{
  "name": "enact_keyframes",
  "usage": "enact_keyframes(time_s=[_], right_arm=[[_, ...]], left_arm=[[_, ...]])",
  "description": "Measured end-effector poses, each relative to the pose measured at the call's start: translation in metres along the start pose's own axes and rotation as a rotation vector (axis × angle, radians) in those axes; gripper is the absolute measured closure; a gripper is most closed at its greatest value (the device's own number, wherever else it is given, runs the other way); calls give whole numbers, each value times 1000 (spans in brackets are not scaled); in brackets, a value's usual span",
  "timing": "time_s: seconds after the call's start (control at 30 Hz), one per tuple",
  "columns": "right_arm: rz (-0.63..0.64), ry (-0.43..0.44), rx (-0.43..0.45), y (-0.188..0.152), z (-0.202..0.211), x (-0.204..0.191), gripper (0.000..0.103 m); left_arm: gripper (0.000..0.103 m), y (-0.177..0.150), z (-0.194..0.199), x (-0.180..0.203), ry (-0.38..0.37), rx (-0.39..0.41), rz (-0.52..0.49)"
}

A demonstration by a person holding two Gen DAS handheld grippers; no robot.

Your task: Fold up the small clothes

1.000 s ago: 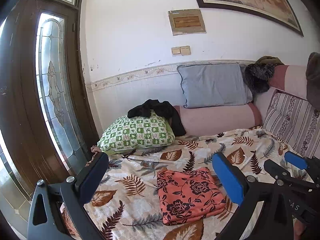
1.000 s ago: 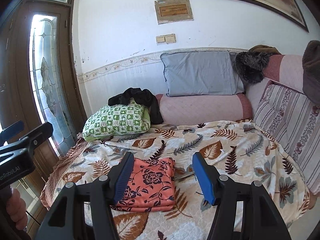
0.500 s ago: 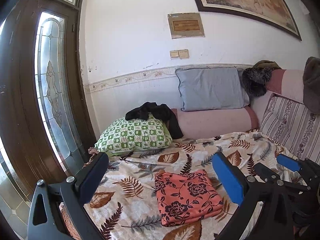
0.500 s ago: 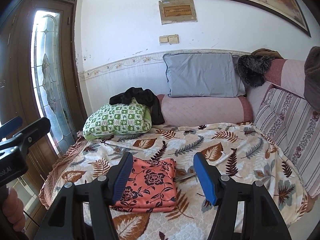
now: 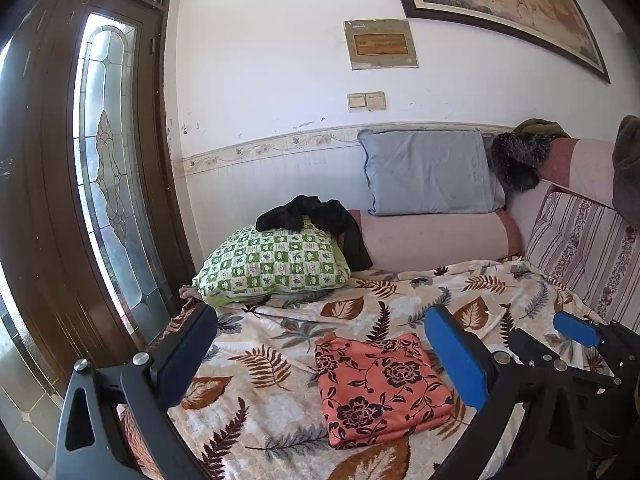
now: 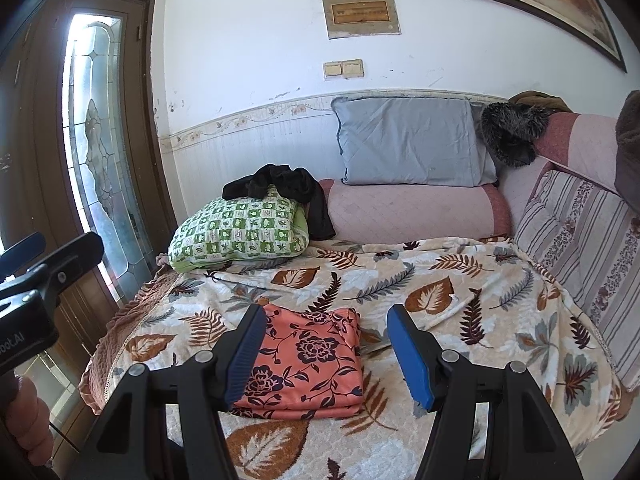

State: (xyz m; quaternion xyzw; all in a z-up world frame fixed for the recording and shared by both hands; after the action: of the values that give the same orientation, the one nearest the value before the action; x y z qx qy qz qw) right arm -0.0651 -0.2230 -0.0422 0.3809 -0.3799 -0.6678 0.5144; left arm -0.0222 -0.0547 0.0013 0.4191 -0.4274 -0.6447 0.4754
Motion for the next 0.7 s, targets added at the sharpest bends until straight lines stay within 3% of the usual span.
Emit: enact_keyframes(time_s=[0.7], right_arm=[[-20, -3, -2, 0, -16, -11, 36]], left_arm=[[0, -10, -19, -12, -1, -24, 25]])
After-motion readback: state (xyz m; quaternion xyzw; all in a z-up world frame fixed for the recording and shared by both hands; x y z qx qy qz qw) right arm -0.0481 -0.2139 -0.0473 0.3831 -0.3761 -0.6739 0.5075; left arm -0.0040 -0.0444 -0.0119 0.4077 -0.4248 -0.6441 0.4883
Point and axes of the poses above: each gripper's, at about its wrist camera, not at the fingertips, and z roughly against the way its jaws point, x to its right, y to its top, the point moved 6 cm from there along -z, roughly the way its jaws point, and after that the axes turned 5 degrees about y, right-handed, at the moved point
